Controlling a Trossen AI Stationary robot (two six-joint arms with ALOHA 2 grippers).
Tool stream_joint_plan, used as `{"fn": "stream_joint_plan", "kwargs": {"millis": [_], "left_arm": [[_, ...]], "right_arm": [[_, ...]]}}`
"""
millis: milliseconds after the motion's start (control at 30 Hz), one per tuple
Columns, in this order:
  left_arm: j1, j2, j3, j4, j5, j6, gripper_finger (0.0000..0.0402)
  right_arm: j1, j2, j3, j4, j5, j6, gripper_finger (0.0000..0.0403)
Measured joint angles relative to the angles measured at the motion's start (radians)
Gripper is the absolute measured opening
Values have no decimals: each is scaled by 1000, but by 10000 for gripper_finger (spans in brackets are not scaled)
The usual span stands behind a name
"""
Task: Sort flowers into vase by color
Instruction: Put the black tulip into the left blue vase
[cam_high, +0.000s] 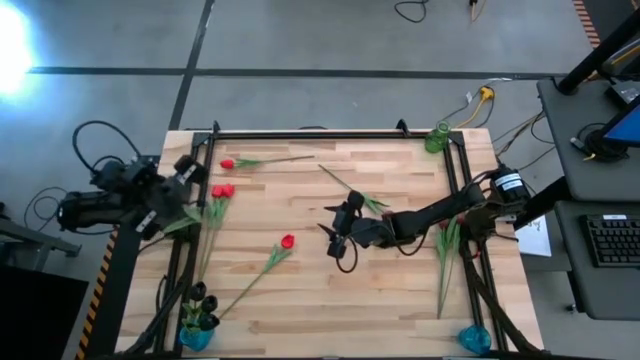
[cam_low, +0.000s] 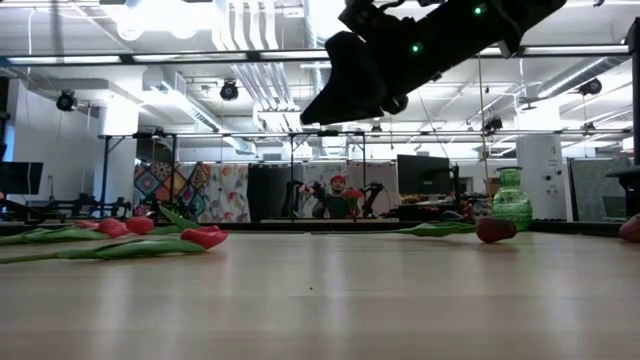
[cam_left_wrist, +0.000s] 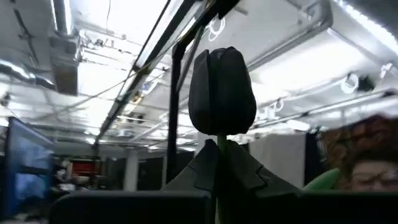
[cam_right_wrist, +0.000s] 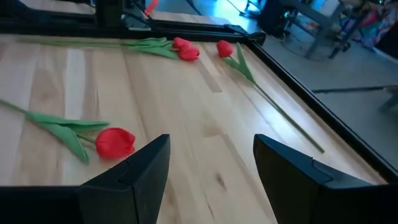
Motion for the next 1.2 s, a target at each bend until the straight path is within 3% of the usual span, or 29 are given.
{"fn": "stream_joint_plan", "kwargs": {"millis": [233,467,633,800,1200], "left_arm": [[-6,-71,-20,11,-133,-236,0],[-75,-52,-92,117,-121,-304,0],[-221,-28,-147,281,-101,-289,0],[-385,-48,-136,272,-106,-201,0],[-861,47,-137,322,-415,87,0]], "right_arm": [[0,0,-7,-27,23,118,224],[-2,1,-11,-78,51,233,224],[-2,1,-11,-77,69,291,224],[-2,1,-11,-83,69,371,224],[1,1,-11,-220,70,557,224]]}}
